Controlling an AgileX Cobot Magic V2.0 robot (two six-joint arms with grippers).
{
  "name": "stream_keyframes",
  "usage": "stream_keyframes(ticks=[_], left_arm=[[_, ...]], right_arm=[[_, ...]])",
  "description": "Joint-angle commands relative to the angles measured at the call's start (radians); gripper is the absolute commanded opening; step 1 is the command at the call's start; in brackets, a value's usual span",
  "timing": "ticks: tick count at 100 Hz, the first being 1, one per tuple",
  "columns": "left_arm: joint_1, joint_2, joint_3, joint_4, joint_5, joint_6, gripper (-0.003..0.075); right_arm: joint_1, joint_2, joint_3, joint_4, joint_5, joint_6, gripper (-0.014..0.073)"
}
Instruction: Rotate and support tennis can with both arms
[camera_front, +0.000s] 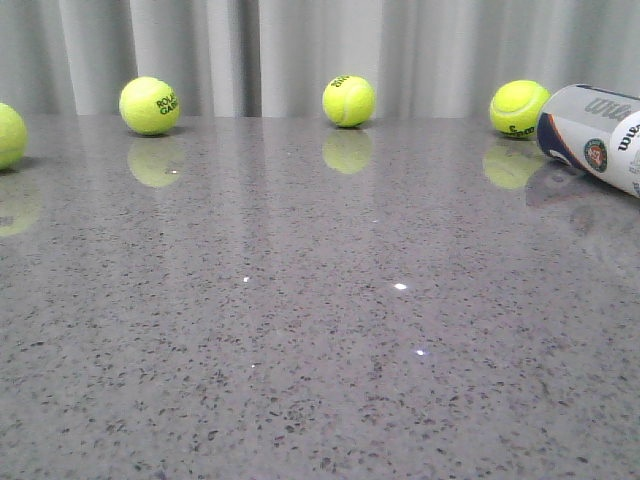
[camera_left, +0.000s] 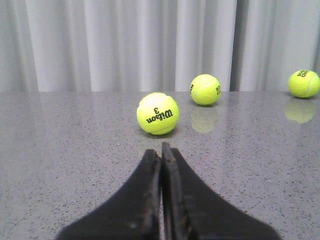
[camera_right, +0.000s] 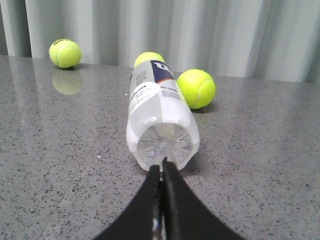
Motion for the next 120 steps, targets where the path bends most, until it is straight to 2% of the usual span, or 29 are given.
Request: stream_keyframes(ticks=[1,28,41,59,92,105,120], left_arm=[[0.006,-0.031,0.047,-0.010,-0.080,-0.009,-0.0021],[0.006,-0.031,0.047,-0.010,-0.080,-0.009,-0.0021],[0.006,-0.031,0.047,-0.010,-0.080,-0.009,-0.0021],[0.006,-0.031,0.047,-0.010,-0.080,-0.009,-0.0021],[0.006,-0.031,0.047,-0.010,-0.080,-0.009,-0.0021],[0.006,-0.031,0.047,-0.010,-0.080,-0.009,-0.0021],[0.006,-0.031,0.047,-0.010,-0.080,-0.009,-0.0021]], right_arm=[[0.001,-0.010,-0.004,-0.001,-0.086,-0.006,-0.0067],[0.001,-0.010,-0.024,0.010,-0.130,-0.003,-0.0067],[0.001,-0.010,-0.107,0.023,-0.076,-0.003,-0.0067],[0.001,0.070,-0.340,0.025,0.181,-0.003,-0.0067],[0.001,0.526,-0.922,0.025,0.770,-0.003,-0.0067],[0.001,0.659,-1.055,0.024,0.846,-0.003,-0.0067],[0.001,0.759,-1.093,0.024,0.855,-0.003,-0.0040]])
